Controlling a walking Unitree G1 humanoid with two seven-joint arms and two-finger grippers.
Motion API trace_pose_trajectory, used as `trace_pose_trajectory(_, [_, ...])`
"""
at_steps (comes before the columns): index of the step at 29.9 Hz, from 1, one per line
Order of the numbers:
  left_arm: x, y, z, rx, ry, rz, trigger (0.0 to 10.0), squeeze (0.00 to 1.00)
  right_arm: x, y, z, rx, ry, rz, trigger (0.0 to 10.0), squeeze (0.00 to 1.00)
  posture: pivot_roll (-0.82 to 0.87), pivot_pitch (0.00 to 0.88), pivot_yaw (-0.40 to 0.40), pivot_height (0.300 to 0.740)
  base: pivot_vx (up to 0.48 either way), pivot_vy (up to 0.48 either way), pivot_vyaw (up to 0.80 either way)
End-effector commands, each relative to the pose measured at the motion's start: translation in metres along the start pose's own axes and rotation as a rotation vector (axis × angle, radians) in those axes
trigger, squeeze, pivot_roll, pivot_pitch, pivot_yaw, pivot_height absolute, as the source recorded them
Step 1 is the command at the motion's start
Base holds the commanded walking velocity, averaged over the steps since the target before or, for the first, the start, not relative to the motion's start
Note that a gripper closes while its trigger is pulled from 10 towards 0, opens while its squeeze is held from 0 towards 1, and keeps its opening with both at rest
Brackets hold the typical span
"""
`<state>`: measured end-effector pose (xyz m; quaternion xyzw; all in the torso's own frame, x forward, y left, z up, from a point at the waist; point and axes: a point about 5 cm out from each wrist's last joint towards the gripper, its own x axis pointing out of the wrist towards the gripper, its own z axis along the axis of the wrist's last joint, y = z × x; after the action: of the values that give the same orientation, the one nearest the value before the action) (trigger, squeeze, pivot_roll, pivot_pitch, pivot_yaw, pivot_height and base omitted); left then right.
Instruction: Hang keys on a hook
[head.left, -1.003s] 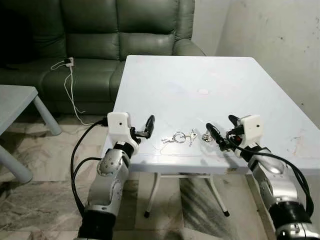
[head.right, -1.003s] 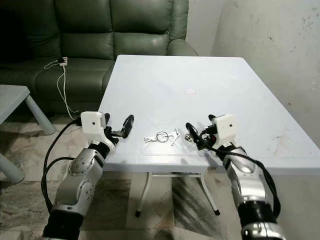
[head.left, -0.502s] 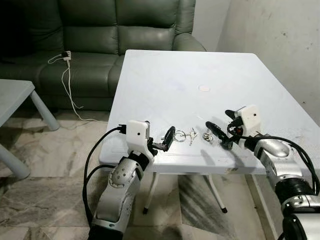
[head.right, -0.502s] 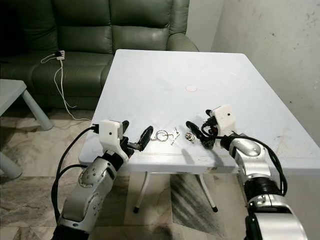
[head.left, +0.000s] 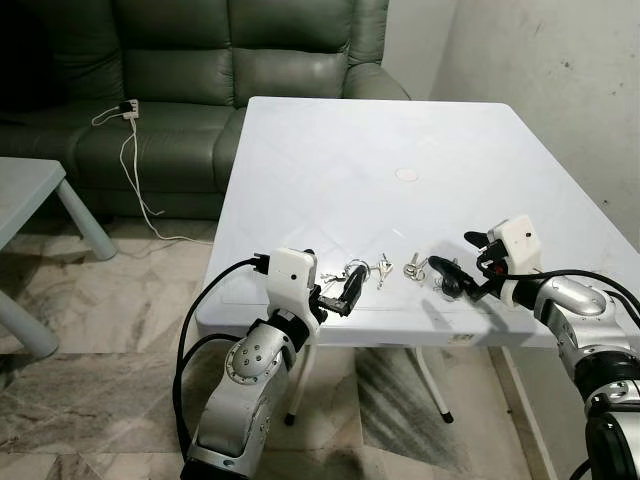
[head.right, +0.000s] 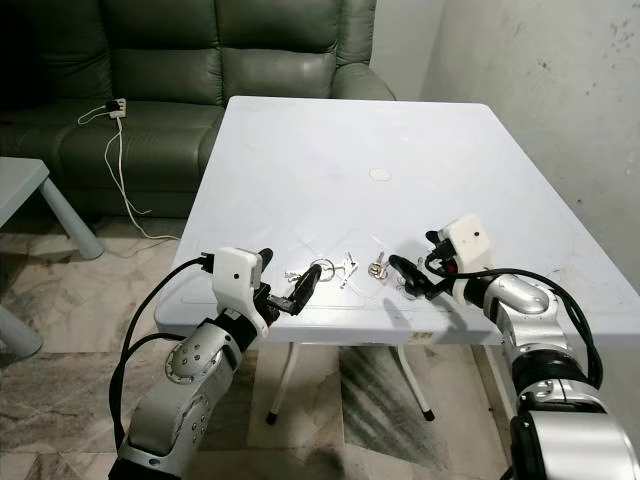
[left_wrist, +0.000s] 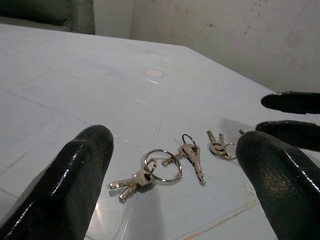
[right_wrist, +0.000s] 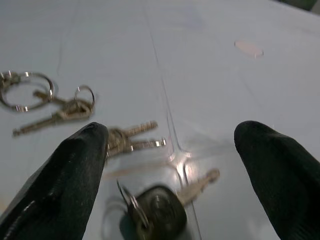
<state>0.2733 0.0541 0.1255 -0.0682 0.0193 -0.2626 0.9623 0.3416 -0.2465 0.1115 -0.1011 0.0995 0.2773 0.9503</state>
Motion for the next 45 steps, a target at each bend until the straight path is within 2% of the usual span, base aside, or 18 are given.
trace_pose_trajectory(1, [0.000,-0.011,0.000,-0.028,-0.006,-0.026,10.0,0.00,-0.005,-0.008,0.005,-0.027,-0.004,-0.009,10.0,0.00,-0.01,0.040,-0.077,0.740,0.000,0.000,0.00])
trace_pose_trajectory(10, [0.000,-0.013,0.003,-0.035,-0.006,-0.030,10.0,0.00,-0.013,-0.005,-0.009,-0.051,0.064,0.048,10.0,0.00,-0.01,0.047,-0.070,0.740,0.000,0.000,0.00])
trace_pose_trajectory(22, [0.000,-0.013,0.003,-0.041,-0.008,-0.026,10.0,0.00,-0.007,0.003,-0.010,-0.053,0.054,0.096,10.0,0.00,0.00,0.052,-0.074,0.740,0.000,0.000,0.00])
trace_pose_trajectory(23, [0.000,-0.013,0.003,-0.040,-0.009,-0.025,10.0,0.00,-0.006,0.004,-0.010,-0.054,0.053,0.099,8.4,0.00,0.00,0.052,-0.074,0.740,0.000,0.000,0.00])
trace_pose_trajectory(25, [0.000,-0.013,0.004,-0.040,-0.010,-0.024,10.0,0.00,-0.005,0.005,-0.010,-0.055,0.052,0.100,9.1,0.00,0.00,0.052,-0.074,0.740,0.000,0.000,0.00])
trace_pose_trajectory(26, [-0.001,-0.012,0.004,-0.041,-0.011,-0.023,10.0,0.00,-0.004,0.006,-0.009,-0.055,0.052,0.105,8.4,0.00,0.00,0.053,-0.075,0.740,0.000,0.000,0.00])
trace_pose_trajectory(27, [-0.001,-0.012,0.004,-0.041,-0.012,-0.022,10.0,0.00,-0.004,0.006,-0.009,-0.056,0.053,0.111,5.6,0.00,0.00,0.053,-0.075,0.740,0.000,0.000,0.00])
trace_pose_trajectory(28, [-0.001,-0.012,0.004,-0.040,-0.012,-0.021,10.0,0.00,-0.003,0.007,-0.009,-0.059,0.053,0.109,4.7,0.00,0.00,0.052,-0.075,0.740,0.000,0.000,0.00])
trace_pose_trajectory(29, [-0.001,-0.012,0.004,-0.040,-0.012,-0.021,10.0,0.00,-0.003,0.007,-0.009,-0.059,0.053,0.108,4.7,0.00,0.00,0.052,-0.075,0.740,0.000,0.000,0.00])
trace_pose_trajectory(30, [-0.001,-0.012,0.004,-0.042,-0.012,-0.020,10.0,0.00,-0.003,0.007,-0.010,-0.056,0.056,0.114,1.8,0.00,0.00,0.054,-0.076,0.740,0.000,0.000,0.00])
trace_pose_trajectory(32, [-0.001,-0.011,0.005,-0.044,-0.013,-0.018,10.0,0.00,-0.003,0.008,-0.011,-0.057,0.062,0.117,2.0,0.00,0.00,0.055,-0.077,0.740,0.000,0.000,0.00])
trace_pose_trajectory(33, [-0.001,-0.011,0.005,-0.044,-0.013,-0.017,10.0,0.00,-0.003,0.008,-0.012,-0.065,0.070,0.120,4.1,0.00,0.00,0.055,-0.077,0.740,0.000,0.000,0.00])
trace_pose_trajectory(34, [-0.001,-0.011,0.005,-0.045,-0.013,-0.017,10.0,0.00,-0.003,0.009,-0.012,-0.066,0.071,0.121,4.1,0.00,0.00,0.055,-0.077,0.740,0.000,0.000,0.00])
trace_pose_trajectory(36, [-0.001,-0.012,0.005,-0.046,-0.015,-0.016,10.0,0.00,-0.004,0.009,-0.013,-0.072,0.082,0.122,10.0,0.00,0.00,0.055,-0.077,0.740,0.000,0.000,0.00])
trace_pose_trajectory(40, [-0.001,-0.012,0.005,-0.050,-0.016,-0.018,10.0,0.00,-0.004,0.009,-0.013,-0.071,0.082,0.126,9.8,0.00,0.00,0.055,-0.077,0.740,0.000,0.000,0.00])
trace_pose_trajectory(42, [-0.001,-0.012,0.005,-0.048,-0.016,-0.016,10.0,0.00,-0.004,0.009,-0.014,-0.078,0.088,0.128,7.3,0.00,0.00,0.056,-0.078,0.740,0.000,0.000,0.00])
trace_pose_trajectory(43, [-0.001,-0.012,0.005,-0.047,-0.016,-0.016,10.0,0.00,-0.004,0.009,-0.014,-0.079,0.089,0.129,7.3,0.00,0.00,0.056,-0.078,0.740,0.000,0.000,0.00])
trace_pose_trajectory(45, [-0.001,-0.012,0.005,-0.048,-0.016,-0.015,10.0,0.00,-0.004,0.008,-0.014,-0.076,0.090,0.133,0.0,0.00,0.00,0.057,-0.079,0.740,0.000,0.000,0.00])
